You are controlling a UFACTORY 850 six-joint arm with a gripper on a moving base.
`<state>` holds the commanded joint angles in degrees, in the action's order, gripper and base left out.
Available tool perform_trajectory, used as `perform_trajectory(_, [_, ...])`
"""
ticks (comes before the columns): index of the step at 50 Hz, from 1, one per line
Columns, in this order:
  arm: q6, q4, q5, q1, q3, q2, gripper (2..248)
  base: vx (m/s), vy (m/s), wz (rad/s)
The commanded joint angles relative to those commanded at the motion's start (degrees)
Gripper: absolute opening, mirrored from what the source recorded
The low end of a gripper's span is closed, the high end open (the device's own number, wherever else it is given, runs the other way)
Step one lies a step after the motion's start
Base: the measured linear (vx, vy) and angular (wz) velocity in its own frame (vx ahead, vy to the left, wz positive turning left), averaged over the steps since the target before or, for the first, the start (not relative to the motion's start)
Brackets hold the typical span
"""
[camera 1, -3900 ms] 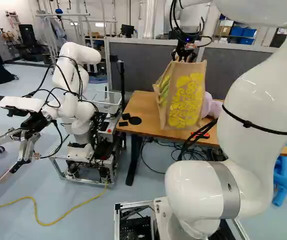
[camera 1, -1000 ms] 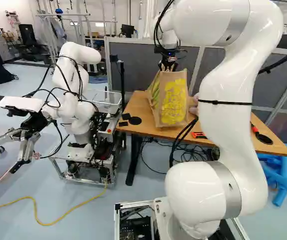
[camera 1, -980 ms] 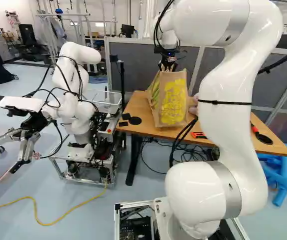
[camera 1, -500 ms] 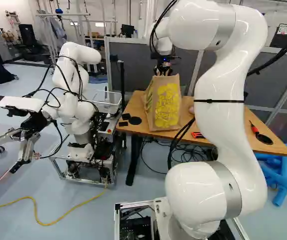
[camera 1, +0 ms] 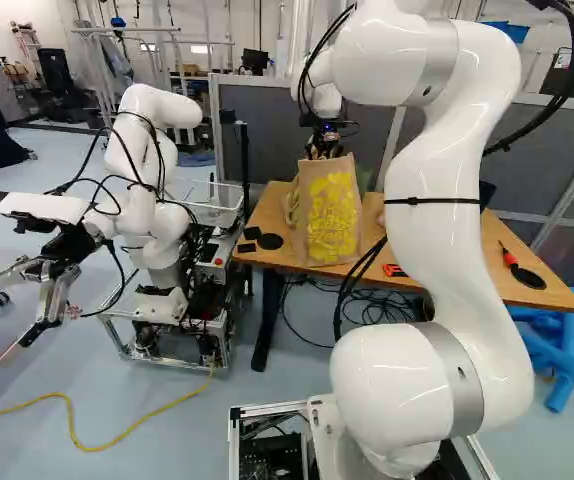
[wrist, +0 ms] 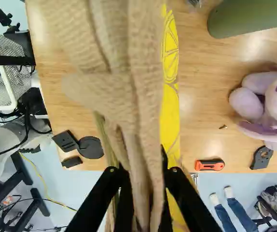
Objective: Pick up the bag on the ground and place it on the table
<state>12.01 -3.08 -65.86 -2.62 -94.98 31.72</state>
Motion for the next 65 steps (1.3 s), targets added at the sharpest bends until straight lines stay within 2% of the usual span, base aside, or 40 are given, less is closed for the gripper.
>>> perform_trajectory(4, [0.00,0.00,0.00,0.00,0.00,0.00,53,0.000,0.000,0.000])
perform_trajectory(5, [0.00,0.00,0.00,0.00,0.00,0.00,88,0.000,0.000,0.000])
perform_trajectory(9, [0.00,0.00,0.00,0.00,0.00,0.00,88,0.000,0.000,0.000])
perform_trajectory(10, [0.00,0.00,0.00,0.00,0.00,0.00,123,0.000,0.000,0.000])
perform_trajectory(15, [0.00,0.00,0.00,0.00,0.00,0.00,123,0.000,0.000,0.000])
perform_trajectory(16, [0.00,0.00,0.00,0.00,0.00,0.00,158,0.000,0.000,0.000])
perform_trajectory(20, [0.00,0.00,0.00,0.00,0.00,0.00,158,0.000,0.000,0.000])
perform_trajectory(21, [0.00,0.00,0.00,0.00,0.00,0.00,194,0.000,0.000,0.000])
perform_trajectory(25, [0.00,0.00,0.00,0.00,0.00,0.00,194,0.000,0.000,0.000])
perform_trajectory(26, [0.00,0.00,0.00,0.00,0.00,0.00,231,0.000,0.000,0.000])
perform_trajectory(30, [0.00,0.00,0.00,0.00,0.00,0.00,231,0.000,0.000,0.000])
perform_trajectory(31, [0.00,0.00,0.00,0.00,0.00,0.00,247,0.000,0.000,0.000])
perform_trajectory(65, [0.00,0.00,-0.25,0.00,0.24,-4.17,247,0.000,0.000,0.000])
